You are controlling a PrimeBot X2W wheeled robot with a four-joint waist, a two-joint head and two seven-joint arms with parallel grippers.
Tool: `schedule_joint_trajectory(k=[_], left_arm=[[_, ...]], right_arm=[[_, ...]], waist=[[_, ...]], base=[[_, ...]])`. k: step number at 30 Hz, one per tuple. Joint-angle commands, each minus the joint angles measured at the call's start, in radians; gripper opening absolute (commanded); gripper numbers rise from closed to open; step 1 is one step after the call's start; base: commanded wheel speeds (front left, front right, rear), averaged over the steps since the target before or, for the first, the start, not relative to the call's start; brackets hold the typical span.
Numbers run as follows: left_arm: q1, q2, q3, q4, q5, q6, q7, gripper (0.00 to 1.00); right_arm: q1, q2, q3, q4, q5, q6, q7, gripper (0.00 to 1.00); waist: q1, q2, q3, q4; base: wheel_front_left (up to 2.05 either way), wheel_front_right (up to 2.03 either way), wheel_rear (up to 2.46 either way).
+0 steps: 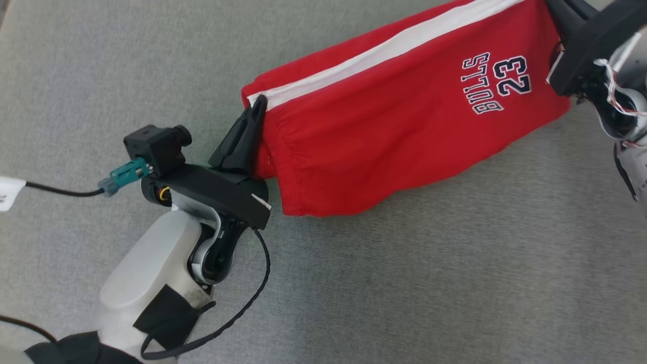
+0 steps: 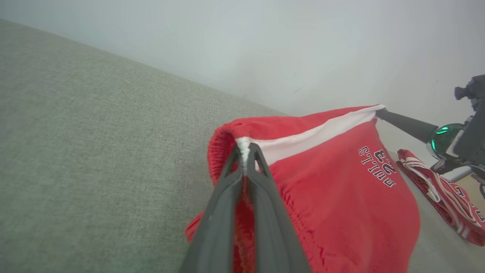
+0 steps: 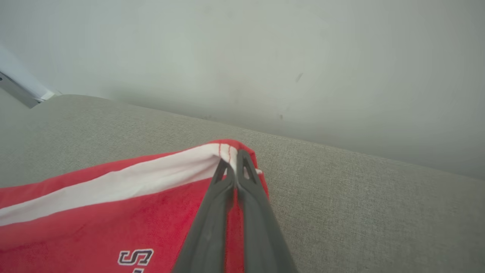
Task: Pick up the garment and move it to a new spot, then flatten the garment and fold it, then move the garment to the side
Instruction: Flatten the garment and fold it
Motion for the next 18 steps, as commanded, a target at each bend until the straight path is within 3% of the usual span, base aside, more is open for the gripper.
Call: schedule_joint_trajectory(k=[1,11,12,13,14,15,18], left_arm=[[-0.016,-0.004,-0.004,0.006,-0.001,0.002,-0.003,0.00],[-0.050,-0.017,-0.026,0.045,-0.008,0.002,-0.003,0.00],[-0.050,-0.016,-0.025,0.047,-0.008,0.002,-0.003,0.00],[-0.050,-0.014,-0.022,0.049,-0.003,0.002,-0.003,0.29],[-0.050,-0.011,-0.015,0.049,0.009,0.002,-0.003,0.77],[-0.044,-0.011,-0.006,0.052,0.020,0.002,-0.003,1.00],[-0.005,-0.012,0.017,0.049,0.050,0.002,-0.003,1.00]], right_arm=[[-0.019,0.009,0.011,0.016,-0.011,-0.002,-0.012,0.00],[-0.110,0.047,0.124,0.170,0.016,-0.002,-0.082,0.00],[-0.114,0.049,0.130,0.180,0.020,-0.002,-0.093,0.04],[-0.115,0.049,0.142,0.183,0.023,-0.002,-0.107,0.44],[-0.115,0.051,0.152,0.190,0.032,-0.002,-0.117,0.88],[-0.113,0.052,0.159,0.195,0.041,-0.002,-0.128,1.00],[-0.089,0.050,0.181,0.207,0.067,-0.002,-0.170,1.00]], waist=[[-0.0003,-0.0002,0.047,0.041],[-0.0003,-0.0002,0.060,0.045],[-0.0003,-0.0002,0.058,0.043],[-0.0003,-0.0002,0.055,0.041],[-0.0003,-0.0002,0.051,0.039],[-0.0003,-0.0002,0.046,0.036],[-0.0003,-0.0002,0.016,0.029]], base=[[0.00,0.00,0.00],[0.00,0.00,0.00],[0.00,0.00,0.00],[0.00,0.00,0.00],[0.00,0.00,0.00],[0.00,0.00,0.00],[0.00,0.00,0.00]])
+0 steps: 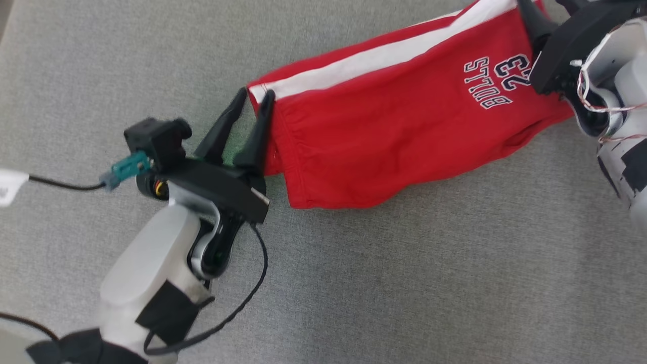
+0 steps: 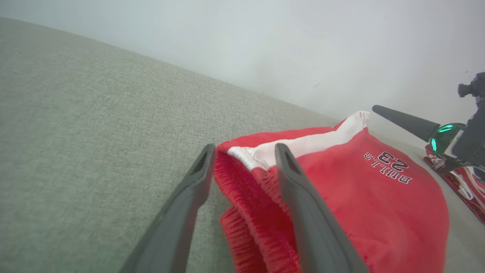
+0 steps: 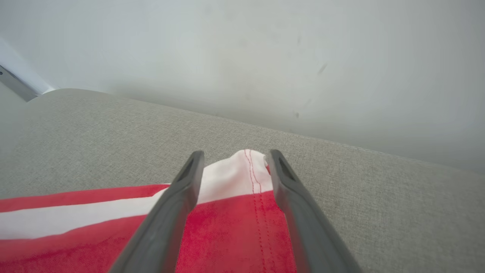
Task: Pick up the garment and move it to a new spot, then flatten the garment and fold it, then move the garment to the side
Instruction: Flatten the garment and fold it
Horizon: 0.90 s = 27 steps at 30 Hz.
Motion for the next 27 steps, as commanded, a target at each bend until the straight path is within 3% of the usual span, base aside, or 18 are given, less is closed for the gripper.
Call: schedule_joint_trajectory(k=[1,10,23,27], left_arm=[[0.045,0.003,0.020,-0.004,0.031,0.002,-0.003,1.00],[0.211,0.011,0.190,-0.106,0.216,0.002,-0.003,1.00],[0.544,-0.116,0.483,-0.410,0.579,0.002,-0.003,1.00],[0.610,-0.140,0.498,-0.429,0.644,0.002,-0.003,1.00]], right_arm=[[0.029,0.001,0.015,0.009,0.023,-0.002,-0.033,1.00],[0.128,-0.026,0.055,0.016,0.106,-0.002,-0.151,1.00],[0.314,-0.014,0.084,0.092,0.207,-0.002,-0.258,1.00],[0.329,-0.002,0.084,0.127,0.224,-0.002,-0.271,1.00]], waist=[[-0.0001,-0.0002,-0.038,-0.011],[-0.0001,-0.0002,-0.136,-0.040],[-0.0001,-0.0002,-0.205,-0.046],[-0.0001,-0.0002,-0.213,-0.030]], base=[[0.00,0.00,0.00],[0.00,0.00,0.00],[0.00,0.00,0.00],[0.00,0.00,0.00]])
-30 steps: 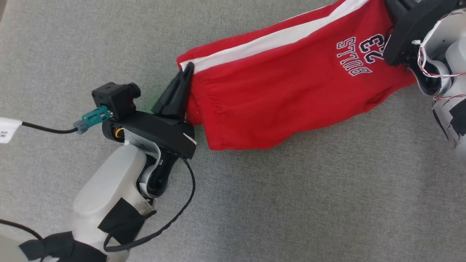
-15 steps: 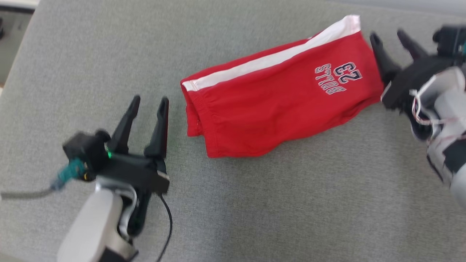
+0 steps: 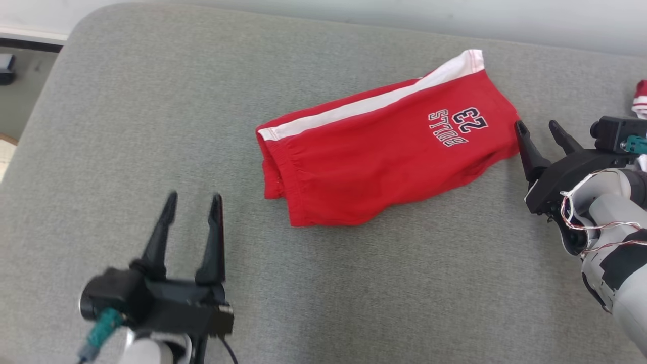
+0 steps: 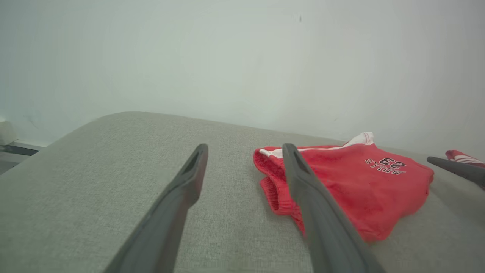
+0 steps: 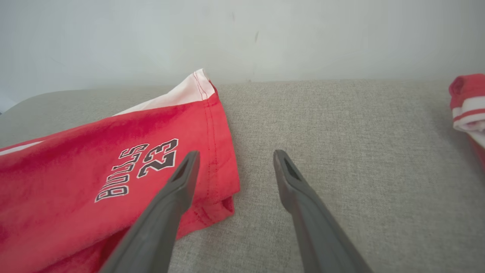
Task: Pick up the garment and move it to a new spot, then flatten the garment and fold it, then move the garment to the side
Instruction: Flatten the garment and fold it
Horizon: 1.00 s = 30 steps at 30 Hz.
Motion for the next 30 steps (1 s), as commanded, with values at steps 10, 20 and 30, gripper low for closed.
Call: schedule_joint_trajectory(k=[10,20,30], left_arm=[[0.080,-0.026,0.021,0.003,0.036,0.002,-0.003,1.00],[0.068,-0.026,0.006,0.021,-0.004,0.002,-0.003,1.00],[0.121,-0.026,0.027,0.061,0.025,0.002,-0.003,1.00]], right_arm=[[-0.021,0.052,0.006,0.156,0.006,-0.002,0.002,1.00],[-0.012,0.097,0.020,0.217,0.020,-0.002,0.057,0.00],[0.069,0.099,0.015,0.157,0.054,-0.002,-0.007,0.00]], waist=[[0.0002,0.0001,-0.001,0.064],[0.0002,0.0001,-0.005,0.089],[0.0002,0.0001,-0.101,0.043]], base=[[0.00,0.00,0.00],[0.00,0.00,0.00],[0.00,0.00,0.00]])
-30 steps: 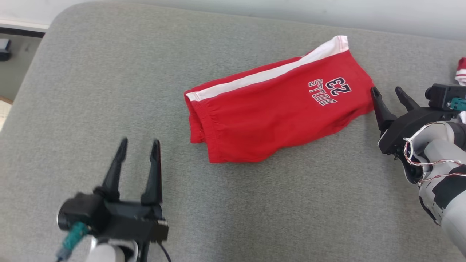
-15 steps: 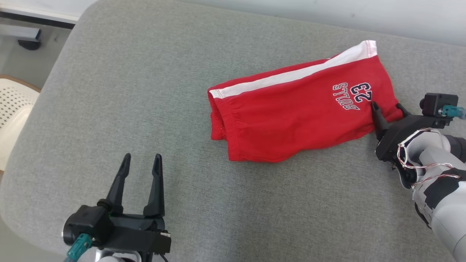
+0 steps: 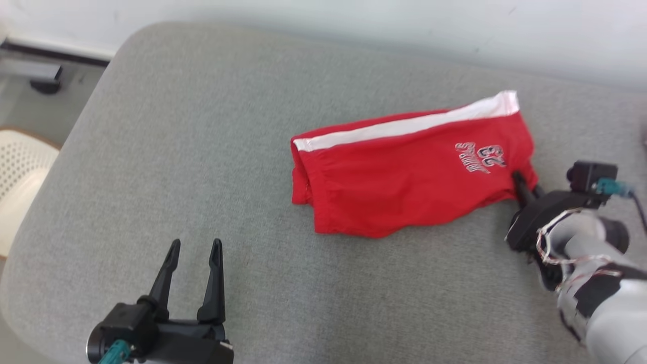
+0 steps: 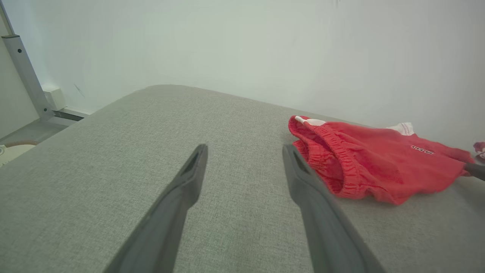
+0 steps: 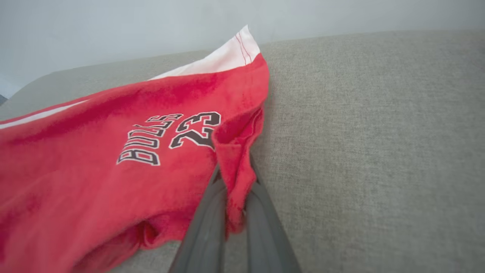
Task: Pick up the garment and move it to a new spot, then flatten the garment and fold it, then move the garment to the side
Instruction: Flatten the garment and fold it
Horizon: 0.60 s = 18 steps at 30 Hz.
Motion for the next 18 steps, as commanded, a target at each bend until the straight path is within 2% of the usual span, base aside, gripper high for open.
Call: schedule_joint_trajectory(k=[1,11,18], left_arm=[[0.022,-0.001,0.002,0.004,0.009,0.002,-0.003,1.00],[0.076,-0.001,0.015,0.014,0.042,0.002,-0.003,1.00],[0.105,-0.001,0.014,0.006,0.054,0.002,-0.003,1.00]], right_arm=[[0.027,0.003,0.002,-0.011,0.007,-0.002,-0.007,0.00],[0.251,-0.041,-0.013,-0.249,0.066,-0.002,-0.041,0.00],[0.445,-0.072,-0.134,-0.393,0.077,-0.002,-0.042,0.00]], waist=[[0.0000,0.0001,-0.042,-0.031],[0.0000,0.0001,-0.147,-0.094],[0.0000,0.0001,-0.167,-0.126]], base=[[0.00,0.00,0.00],[0.00,0.00,0.00],[0.00,0.00,0.00]])
